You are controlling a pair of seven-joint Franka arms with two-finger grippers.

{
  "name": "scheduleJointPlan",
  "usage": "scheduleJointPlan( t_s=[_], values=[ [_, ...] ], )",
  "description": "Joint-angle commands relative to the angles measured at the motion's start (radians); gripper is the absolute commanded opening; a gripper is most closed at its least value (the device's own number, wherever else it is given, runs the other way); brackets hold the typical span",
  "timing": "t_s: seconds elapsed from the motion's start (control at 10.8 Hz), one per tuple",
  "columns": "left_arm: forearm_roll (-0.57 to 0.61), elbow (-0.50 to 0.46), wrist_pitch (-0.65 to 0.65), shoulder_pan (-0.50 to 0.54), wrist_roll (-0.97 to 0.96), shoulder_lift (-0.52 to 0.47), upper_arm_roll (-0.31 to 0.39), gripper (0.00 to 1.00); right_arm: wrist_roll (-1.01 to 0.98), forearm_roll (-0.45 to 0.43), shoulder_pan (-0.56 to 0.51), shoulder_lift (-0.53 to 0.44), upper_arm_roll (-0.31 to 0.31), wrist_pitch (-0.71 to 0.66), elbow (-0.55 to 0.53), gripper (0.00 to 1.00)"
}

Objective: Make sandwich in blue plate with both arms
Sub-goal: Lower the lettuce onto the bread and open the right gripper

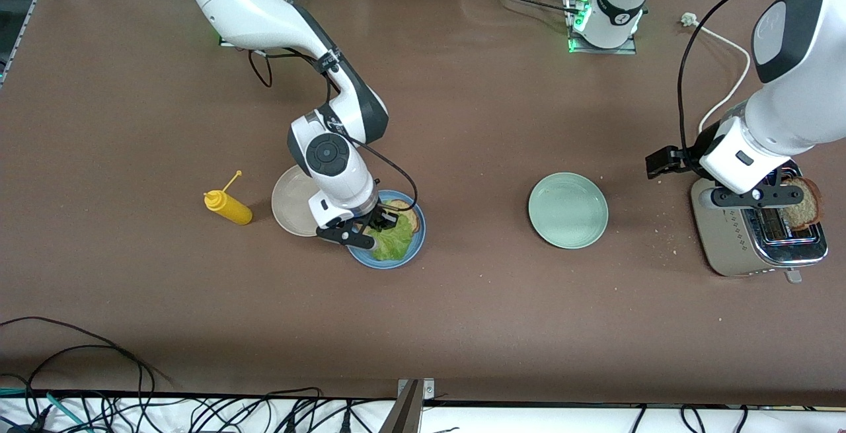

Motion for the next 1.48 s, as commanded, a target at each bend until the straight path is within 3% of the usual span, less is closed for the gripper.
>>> scheduleJointPlan(
  t_s=[0.0, 0.09, 0.18, 0.28, 0.83, 1.39],
  values=[
    [-0.016, 0.009, 0.0, 0.002, 0.0, 0.003, -0.001, 1.0, 0.034, -0.021, 0.013, -0.003, -0.008, 0.015, -0.015, 0.0],
    [-0.016, 0.009, 0.0, 0.002, 0.0, 0.002, -0.001, 1.0, 0.039, -0.021, 0.013, -0.003, -0.008, 0.015, -0.019, 0.1],
    [-0.016, 0.011, 0.0, 0.004, 0.0, 0.002, -0.001, 1.0, 0.037, -0.021, 0.011, -0.003, -0.008, 0.015, -0.021, 0.49],
    [-0.016, 0.009, 0.0, 0.004, 0.0, 0.002, 0.001, 1.0, 0.039, -0.021, 0.011, -0.003, -0.008, 0.016, -0.021, 0.99],
    [-0.015, 0.011, 0.0, 0.002, 0.0, 0.002, -0.001, 1.0, 0.03, -0.021, 0.007, -0.02, -0.01, 0.009, -0.036, 1.0],
    [-0.016, 0.011, 0.0, 0.004, 0.001, -0.002, 0.001, 1.0, -0.12, -0.016, -0.078, -0.163, -0.011, -0.034, -0.142, 1.0]
  ],
)
